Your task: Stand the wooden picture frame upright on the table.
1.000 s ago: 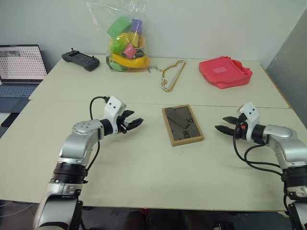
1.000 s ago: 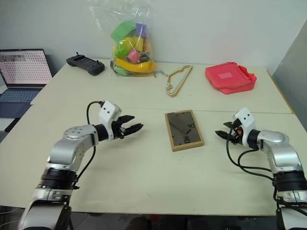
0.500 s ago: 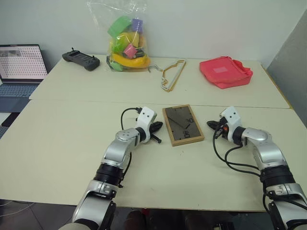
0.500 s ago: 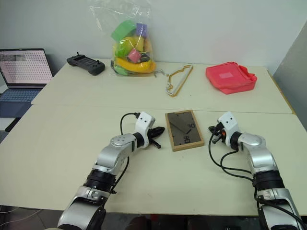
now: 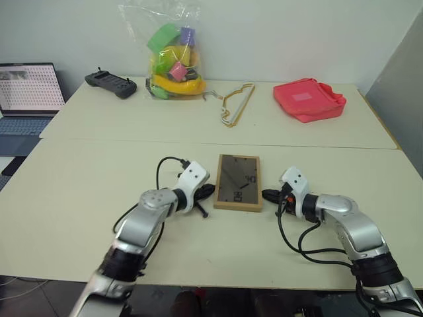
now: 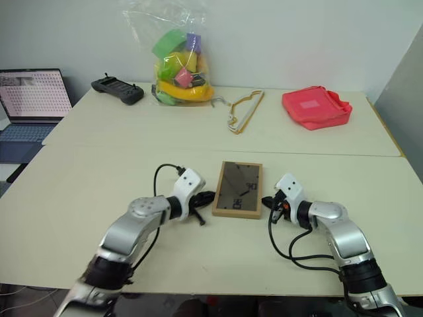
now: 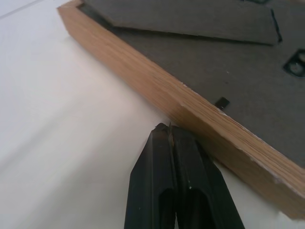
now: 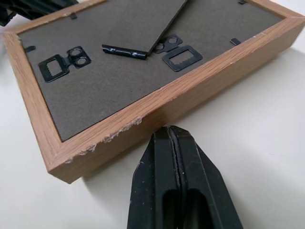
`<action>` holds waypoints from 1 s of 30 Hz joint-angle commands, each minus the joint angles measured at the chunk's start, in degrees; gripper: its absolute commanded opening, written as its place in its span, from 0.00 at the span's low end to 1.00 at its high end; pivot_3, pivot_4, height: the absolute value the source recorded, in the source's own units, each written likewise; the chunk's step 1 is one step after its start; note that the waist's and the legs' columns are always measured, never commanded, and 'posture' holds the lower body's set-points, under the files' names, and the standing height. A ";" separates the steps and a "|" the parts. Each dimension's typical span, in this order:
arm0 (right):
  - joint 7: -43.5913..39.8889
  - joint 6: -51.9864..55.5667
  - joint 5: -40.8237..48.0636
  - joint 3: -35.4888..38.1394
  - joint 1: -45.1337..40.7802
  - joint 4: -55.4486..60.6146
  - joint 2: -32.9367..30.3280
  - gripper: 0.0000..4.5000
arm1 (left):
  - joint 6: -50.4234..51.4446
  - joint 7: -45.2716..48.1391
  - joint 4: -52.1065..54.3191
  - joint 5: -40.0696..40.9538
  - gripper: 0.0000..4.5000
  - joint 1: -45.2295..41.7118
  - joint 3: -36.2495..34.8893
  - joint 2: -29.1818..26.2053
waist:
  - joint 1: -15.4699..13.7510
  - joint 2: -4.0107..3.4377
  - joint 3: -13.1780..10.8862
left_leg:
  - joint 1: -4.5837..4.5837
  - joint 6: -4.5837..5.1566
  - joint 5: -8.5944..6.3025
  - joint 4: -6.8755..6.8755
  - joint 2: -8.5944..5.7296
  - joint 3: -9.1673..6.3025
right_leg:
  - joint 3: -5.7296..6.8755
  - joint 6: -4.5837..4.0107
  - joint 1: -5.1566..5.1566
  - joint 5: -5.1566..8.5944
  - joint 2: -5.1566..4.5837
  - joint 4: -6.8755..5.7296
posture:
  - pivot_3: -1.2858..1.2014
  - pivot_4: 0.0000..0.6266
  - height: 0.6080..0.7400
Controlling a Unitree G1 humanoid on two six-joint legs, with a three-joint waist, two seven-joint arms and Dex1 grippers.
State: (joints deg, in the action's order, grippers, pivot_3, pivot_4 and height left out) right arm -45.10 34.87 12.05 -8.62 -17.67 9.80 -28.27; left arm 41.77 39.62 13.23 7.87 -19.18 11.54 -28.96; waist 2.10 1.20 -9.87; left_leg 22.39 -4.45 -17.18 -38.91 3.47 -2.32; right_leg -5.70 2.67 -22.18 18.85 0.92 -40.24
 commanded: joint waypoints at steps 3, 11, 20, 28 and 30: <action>-0.72 2.12 1.29 -2.38 1.99 7.41 -0.83 0.00 | 5.32 4.09 9.21 3.16 0.00 3.86 0.37 -5.69 | -0.23 0.00 0.00 | -0.01 0.04 0.01 0.00 -0.02 -0.02 | 0.02 0.00 0.03 0.00 0.00 0.00 | 0.52 0.24 1.00; -0.09 -3.30 -2.18 1.52 3.22 0.55 -8.04 0.00 | 5.30 7.24 7.36 5.76 0.00 7.27 -7.22 -15.08 | -0.21 -0.01 -0.01 | -0.04 0.07 0.01 0.00 -0.03 -0.02 | 0.02 0.00 0.04 0.00 0.00 0.03 | 0.52 0.24 1.00; -3.55 -3.87 1.50 4.07 -1.00 -3.77 -9.35 0.00 | 12.77 14.53 -5.86 19.55 0.32 -0.81 -17.64 -15.06 | -0.21 0.01 -0.08 | -0.04 0.24 0.11 0.00 -0.04 -0.04 | 0.11 -0.08 0.07 -0.05 0.01 0.02 | 0.52 0.24 1.00; -3.62 -5.21 0.29 2.48 -3.94 -7.15 -7.65 0.00 | 15.80 20.93 -10.21 23.35 0.64 -6.43 -11.61 -14.70 | -0.23 0.00 -0.09 | 0.03 0.23 0.11 0.07 -0.03 -0.04 | 0.12 -0.09 0.01 -0.04 0.01 0.12 | 0.52 0.24 1.00; -3.62 -5.05 0.34 2.50 -3.90 -6.96 -7.45 0.00 | 22.08 21.99 -11.47 27.98 0.73 -8.22 -12.97 -13.42 | -0.25 0.01 -0.09 | 0.10 0.23 0.11 0.05 -0.03 -0.07 | 0.16 -0.09 -0.04 -0.04 0.01 0.08 | 0.52 0.24 1.00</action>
State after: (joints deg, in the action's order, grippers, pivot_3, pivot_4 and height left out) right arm -48.48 30.66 12.38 -6.43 -20.80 1.76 -35.61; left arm 58.64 59.96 1.67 30.81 -25.48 1.29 -42.61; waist 1.85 1.20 -9.97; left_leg 22.51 -4.22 -17.07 -38.88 3.44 -2.41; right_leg -5.52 2.58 -22.23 18.81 0.93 -40.18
